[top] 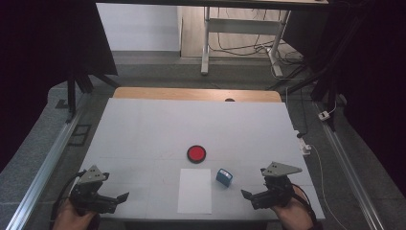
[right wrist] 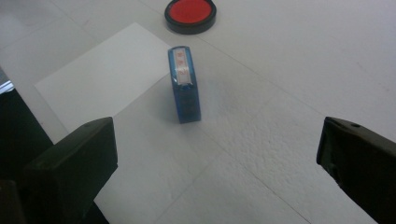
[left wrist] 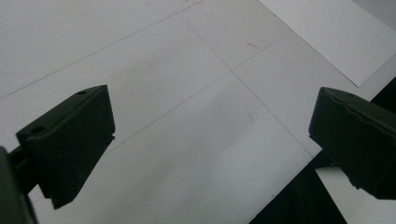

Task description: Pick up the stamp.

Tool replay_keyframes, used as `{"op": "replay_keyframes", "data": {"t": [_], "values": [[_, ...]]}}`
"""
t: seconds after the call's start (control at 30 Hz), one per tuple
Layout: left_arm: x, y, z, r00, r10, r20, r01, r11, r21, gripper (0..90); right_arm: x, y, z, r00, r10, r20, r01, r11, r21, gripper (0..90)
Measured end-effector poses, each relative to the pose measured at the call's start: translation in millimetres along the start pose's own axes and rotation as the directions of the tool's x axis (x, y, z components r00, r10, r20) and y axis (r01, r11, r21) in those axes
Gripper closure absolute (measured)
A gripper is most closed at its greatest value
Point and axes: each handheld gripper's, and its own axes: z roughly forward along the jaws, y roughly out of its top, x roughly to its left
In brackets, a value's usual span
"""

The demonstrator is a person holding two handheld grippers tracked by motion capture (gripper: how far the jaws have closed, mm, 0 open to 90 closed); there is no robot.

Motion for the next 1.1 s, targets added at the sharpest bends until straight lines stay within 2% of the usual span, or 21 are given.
{"op": "replay_keyframes", "data": {"t": [0.27,0.47,0.73,1.1], "values": [[-0.7,0.2,0.2,1.0,0.003,-0.003,-0.003,1.0,0.002,0.7,2.5,4.3,8.4,0.9999,0.017,0.0,-0.017,1.0,0.012,0.0],[-1.0,0.2,0.4,1.0,0.006,-0.005,-0.006,1.0,0.002,0.6,4.4,9.4,13.2,0.9995,0.027,-0.019,-0.027,1.0,0.007,0.0],[-1.1,0.4,0.6,1.0,0.008,-0.004,-0.008,1.0,0.003,0.5,9.2,17.6,25.4,0.9996,0.012,-0.026,-0.011,1.0,0.022,0.0],[-0.9,0.7,1.0,1.0,0.009,-0.003,-0.009,0.9999,0.007,0.5,12.3,28.2,40.5,0.9976,-0.048,-0.05,0.051,0.996,0.071,0.0]]}}
